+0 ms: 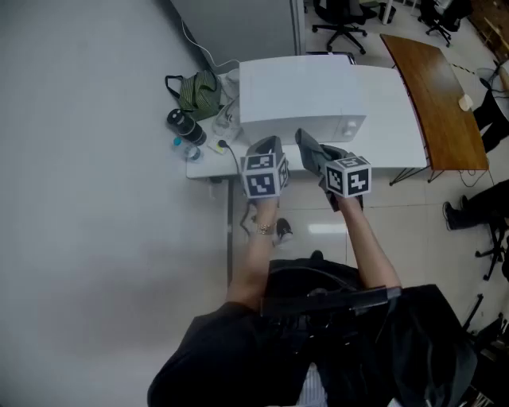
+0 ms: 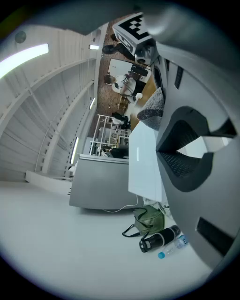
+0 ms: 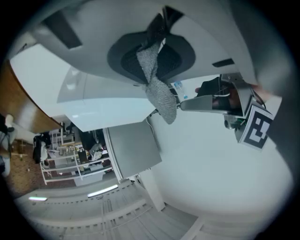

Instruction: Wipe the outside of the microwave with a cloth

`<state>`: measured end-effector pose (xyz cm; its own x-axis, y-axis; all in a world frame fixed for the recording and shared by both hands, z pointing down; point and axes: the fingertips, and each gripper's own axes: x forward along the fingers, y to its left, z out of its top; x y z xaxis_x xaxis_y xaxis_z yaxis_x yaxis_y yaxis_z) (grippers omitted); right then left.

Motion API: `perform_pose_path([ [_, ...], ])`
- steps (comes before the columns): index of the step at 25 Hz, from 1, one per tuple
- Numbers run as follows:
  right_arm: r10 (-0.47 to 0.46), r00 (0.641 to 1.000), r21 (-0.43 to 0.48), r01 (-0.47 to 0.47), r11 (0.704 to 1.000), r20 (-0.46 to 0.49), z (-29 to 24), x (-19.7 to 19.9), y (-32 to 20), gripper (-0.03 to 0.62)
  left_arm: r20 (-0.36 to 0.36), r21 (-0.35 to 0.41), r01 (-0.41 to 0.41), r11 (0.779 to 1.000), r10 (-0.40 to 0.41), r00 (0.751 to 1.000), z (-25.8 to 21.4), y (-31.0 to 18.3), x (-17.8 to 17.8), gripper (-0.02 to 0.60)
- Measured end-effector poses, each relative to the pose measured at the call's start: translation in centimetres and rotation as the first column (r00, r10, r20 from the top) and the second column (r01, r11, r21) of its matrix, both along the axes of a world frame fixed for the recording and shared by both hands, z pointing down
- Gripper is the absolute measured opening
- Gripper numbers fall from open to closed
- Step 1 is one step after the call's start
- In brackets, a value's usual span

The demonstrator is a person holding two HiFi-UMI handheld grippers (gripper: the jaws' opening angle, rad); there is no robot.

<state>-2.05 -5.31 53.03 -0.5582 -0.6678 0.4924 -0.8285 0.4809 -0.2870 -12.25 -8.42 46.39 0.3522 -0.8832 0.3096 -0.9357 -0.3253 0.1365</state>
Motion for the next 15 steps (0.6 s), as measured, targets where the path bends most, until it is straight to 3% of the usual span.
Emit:
perform_pose_path([
  [4, -0.049, 0.999, 0.076, 0.049, 0.996, -0.006, -2.4, -7.1, -6.0, 0.021, 0.005, 0.012, 0.038, 0.999, -0.038, 0.999, -1.1, -3.3, -6.1, -0.006],
  [8, -0.037, 0.994, 0.063, 0.044, 0.997, -0.104, -3.1, -11.2, -14.8, 0.021, -0.016, -0.008, 0.073, 0.997, -0.073, 0.997, -1.0, -5.8, -10.5, -0.006],
  [15, -0.084, 0.988, -0.16, 0.063, 0.985, -0.13, -0.2, -17.1, -29.7, 0.021, -0.039, -0.033, 0.114, 0.993, -0.116, 0.993, -0.3, -7.1, -13.8, -0.006],
])
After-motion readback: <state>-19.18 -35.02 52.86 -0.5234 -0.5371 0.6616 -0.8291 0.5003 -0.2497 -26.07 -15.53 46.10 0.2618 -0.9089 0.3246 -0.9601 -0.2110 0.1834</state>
